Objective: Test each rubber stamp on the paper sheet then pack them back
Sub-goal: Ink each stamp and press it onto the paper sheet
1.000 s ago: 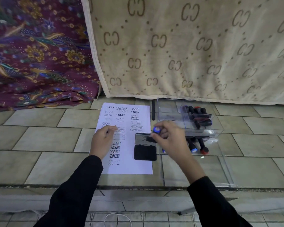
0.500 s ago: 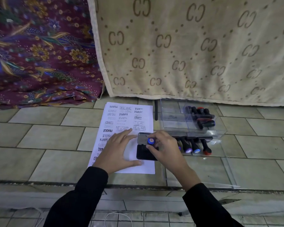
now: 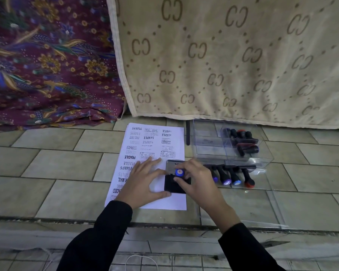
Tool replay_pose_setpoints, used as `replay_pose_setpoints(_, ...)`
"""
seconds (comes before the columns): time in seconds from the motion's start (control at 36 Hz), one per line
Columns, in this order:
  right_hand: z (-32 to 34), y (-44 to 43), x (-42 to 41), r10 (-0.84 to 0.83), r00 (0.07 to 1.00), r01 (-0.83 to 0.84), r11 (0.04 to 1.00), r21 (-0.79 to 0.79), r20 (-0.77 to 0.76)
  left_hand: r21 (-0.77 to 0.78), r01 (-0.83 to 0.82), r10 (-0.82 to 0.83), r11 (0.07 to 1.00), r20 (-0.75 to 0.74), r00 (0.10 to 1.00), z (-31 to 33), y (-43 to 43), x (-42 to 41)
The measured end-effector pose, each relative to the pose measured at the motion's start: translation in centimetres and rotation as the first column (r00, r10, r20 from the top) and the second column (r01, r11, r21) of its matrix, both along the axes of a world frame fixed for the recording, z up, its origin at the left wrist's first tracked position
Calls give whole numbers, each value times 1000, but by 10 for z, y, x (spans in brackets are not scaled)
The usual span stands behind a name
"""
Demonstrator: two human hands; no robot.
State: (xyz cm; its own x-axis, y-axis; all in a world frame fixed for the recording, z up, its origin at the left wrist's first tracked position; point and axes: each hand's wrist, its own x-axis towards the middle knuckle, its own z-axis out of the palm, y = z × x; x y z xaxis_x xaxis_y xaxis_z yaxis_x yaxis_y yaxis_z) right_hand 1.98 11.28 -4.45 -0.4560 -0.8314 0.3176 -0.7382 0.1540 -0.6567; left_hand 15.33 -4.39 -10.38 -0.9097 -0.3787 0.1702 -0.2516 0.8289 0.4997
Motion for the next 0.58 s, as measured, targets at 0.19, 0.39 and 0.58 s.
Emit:
replay_pose_setpoints(0.19,1,2,2,3,1000,-3,1000,14,-2,-3,-7,7,1000,9,1000,1,1,1)
replay_pose_setpoints(0.39,0,1,2,-24,999,24,1000,4,37,-49,-11,14,999,66,998,3,3,0)
replay_pose_setpoints(0.58,-3,2,3,-29,998,29,1000,0,53,-73,-11,18,997,98,995,3,3,-1)
